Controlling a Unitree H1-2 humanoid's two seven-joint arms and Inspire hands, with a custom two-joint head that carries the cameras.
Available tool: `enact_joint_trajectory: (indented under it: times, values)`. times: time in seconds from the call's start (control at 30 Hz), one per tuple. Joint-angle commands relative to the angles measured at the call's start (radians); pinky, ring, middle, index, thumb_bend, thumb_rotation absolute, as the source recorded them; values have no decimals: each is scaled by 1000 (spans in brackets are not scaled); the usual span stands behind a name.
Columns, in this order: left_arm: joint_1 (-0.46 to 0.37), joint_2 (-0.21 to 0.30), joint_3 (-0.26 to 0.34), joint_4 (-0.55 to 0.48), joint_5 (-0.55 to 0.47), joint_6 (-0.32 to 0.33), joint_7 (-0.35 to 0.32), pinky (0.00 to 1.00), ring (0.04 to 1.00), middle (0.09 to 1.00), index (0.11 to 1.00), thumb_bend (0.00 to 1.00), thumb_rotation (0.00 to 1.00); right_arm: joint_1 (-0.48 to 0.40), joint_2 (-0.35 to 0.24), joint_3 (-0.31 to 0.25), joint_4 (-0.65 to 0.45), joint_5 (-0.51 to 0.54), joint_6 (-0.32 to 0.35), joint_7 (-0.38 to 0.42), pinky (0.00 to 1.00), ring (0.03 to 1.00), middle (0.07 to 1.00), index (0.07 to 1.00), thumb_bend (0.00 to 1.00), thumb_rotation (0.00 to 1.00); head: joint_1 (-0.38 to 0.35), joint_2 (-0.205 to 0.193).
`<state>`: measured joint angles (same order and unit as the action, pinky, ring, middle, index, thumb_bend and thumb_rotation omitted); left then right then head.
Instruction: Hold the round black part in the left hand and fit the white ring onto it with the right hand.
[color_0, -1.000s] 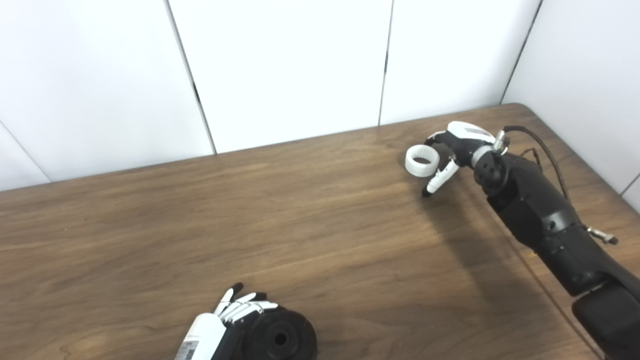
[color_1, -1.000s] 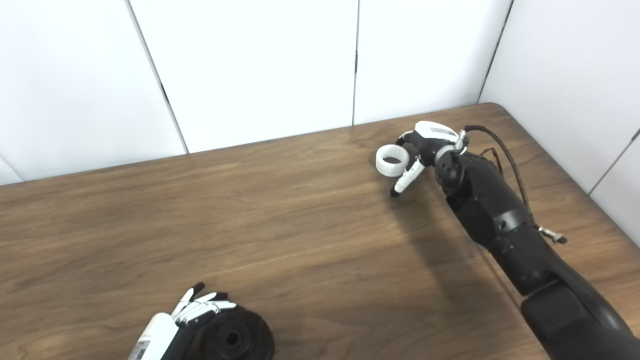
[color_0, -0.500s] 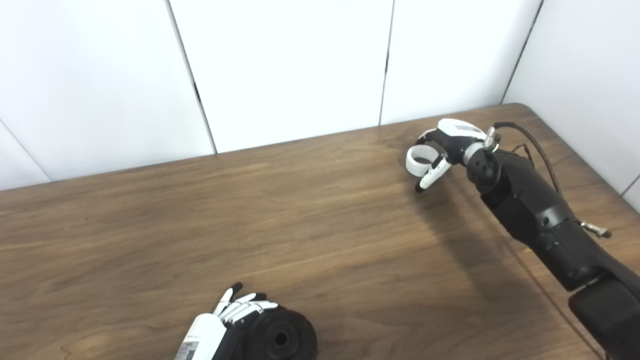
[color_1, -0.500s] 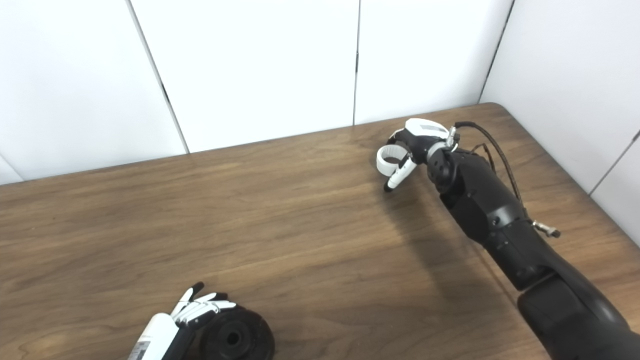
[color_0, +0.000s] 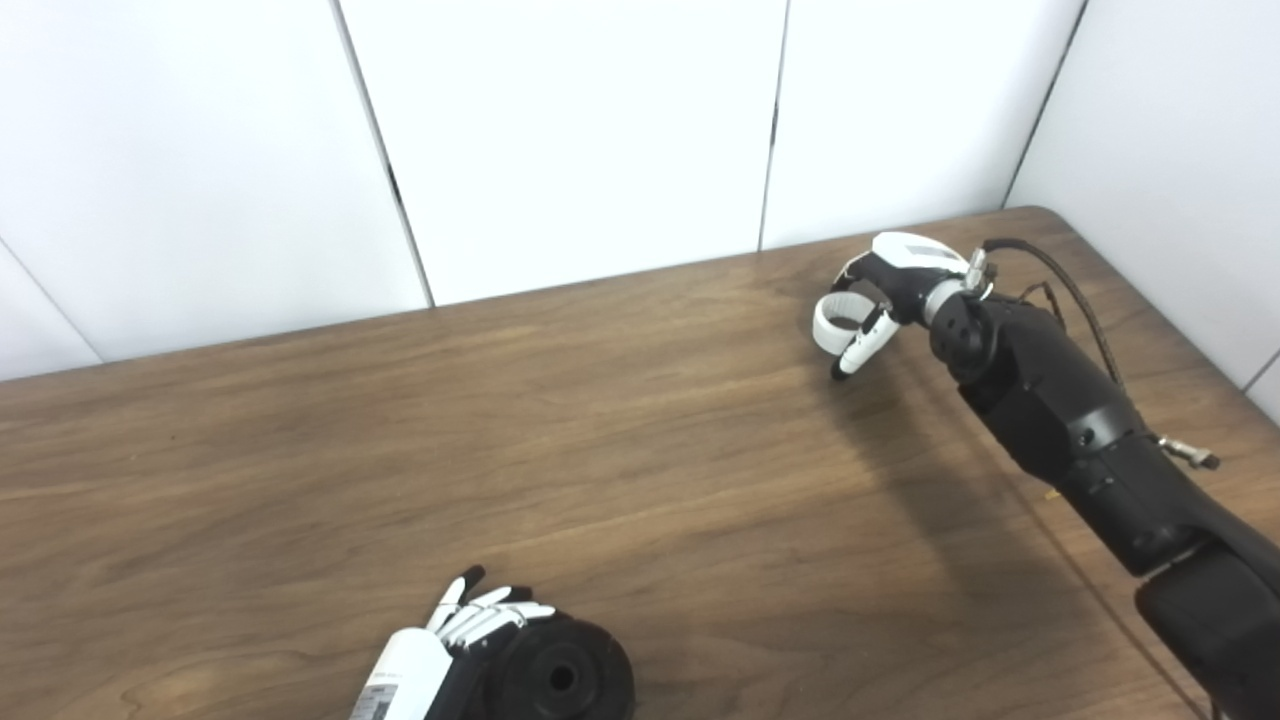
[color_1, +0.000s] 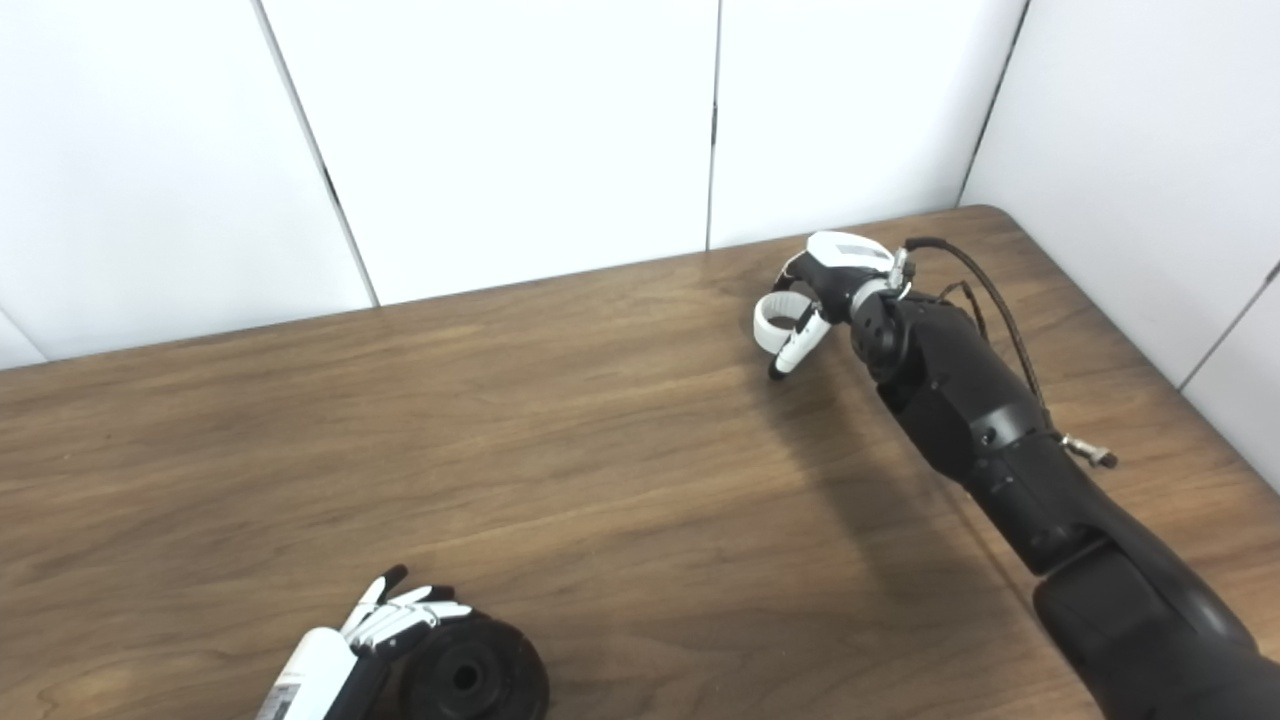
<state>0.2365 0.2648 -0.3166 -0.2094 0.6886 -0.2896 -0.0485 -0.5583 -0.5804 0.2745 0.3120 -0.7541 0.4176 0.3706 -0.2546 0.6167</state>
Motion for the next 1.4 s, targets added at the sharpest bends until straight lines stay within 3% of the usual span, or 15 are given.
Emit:
enact_joint_trajectory:
  times: [0.0, 0.8, 1.13, 1.37]
  values:
    - [38, 6, -7, 33, 18, 13, -2, 1000, 847, 755, 484, 524, 66, -51, -38, -8, -26, -20, -17, -42, 957, 927, 873, 688, 801, 143, 0, 2]
    - [42, 11, -7, 25, 13, 10, -7, 1000, 857, 762, 484, 522, 67, -30, -34, -15, -43, -3, 14, -43, 987, 920, 843, 648, 794, 132, -1, 12]
    - [42, 8, -8, 20, 13, 15, -10, 1000, 858, 760, 484, 522, 65, -39, -40, 13, -38, -15, 2, -29, 993, 923, 868, 718, 852, 190, 3, 15]
    - [42, 6, -9, 21, 14, 10, -6, 1000, 859, 761, 484, 522, 64, -38, -43, 21, -38, -15, -3, -32, 986, 921, 870, 702, 850, 177, 4, 16]
